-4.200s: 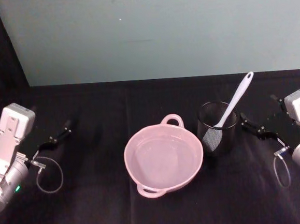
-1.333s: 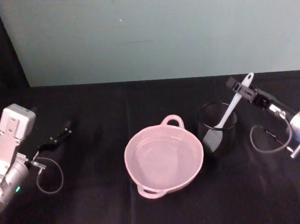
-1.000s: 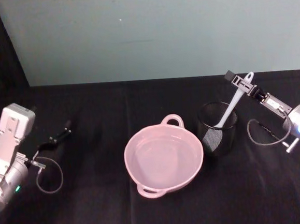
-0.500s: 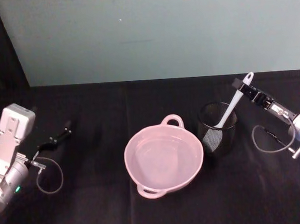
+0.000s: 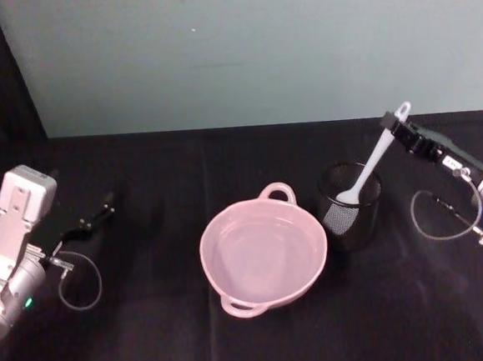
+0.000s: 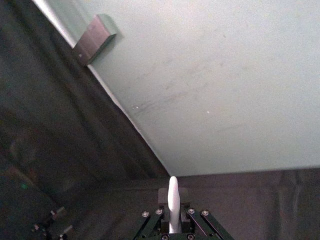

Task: Use the one hand to pick up the spoon and stir the clear water in the bowl.

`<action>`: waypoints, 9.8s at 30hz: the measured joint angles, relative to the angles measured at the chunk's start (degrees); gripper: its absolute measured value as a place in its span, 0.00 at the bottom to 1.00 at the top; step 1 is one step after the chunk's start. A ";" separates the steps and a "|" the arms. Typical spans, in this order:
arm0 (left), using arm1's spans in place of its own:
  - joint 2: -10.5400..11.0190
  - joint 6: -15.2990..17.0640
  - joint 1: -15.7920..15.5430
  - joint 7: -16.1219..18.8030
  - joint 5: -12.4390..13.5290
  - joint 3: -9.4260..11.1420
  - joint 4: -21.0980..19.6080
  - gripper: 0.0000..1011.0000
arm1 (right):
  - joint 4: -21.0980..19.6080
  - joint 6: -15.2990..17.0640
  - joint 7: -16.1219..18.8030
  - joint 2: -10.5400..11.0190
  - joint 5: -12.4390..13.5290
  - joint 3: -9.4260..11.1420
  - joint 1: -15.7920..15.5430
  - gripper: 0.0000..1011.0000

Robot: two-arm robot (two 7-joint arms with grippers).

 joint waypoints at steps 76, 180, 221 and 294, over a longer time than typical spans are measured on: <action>0.00 0.00 0.00 0.00 0.00 0.00 0.00 0.99 | -19.31 -0.75 -3.31 8.53 -21.93 -4.16 3.71 0.11; 0.00 0.00 0.00 0.00 0.00 0.00 0.00 0.99 | -8.77 -6.57 8.02 -5.60 -28.81 -14.97 4.48 0.11; 0.00 0.00 0.00 0.00 0.00 0.00 0.00 0.99 | -8.89 -5.87 5.08 -3.98 -28.86 -11.56 2.71 0.11; 0.00 0.00 0.00 0.00 0.00 0.00 0.00 0.99 | -3.82 -8.44 6.72 -9.78 -28.01 -13.39 5.46 0.11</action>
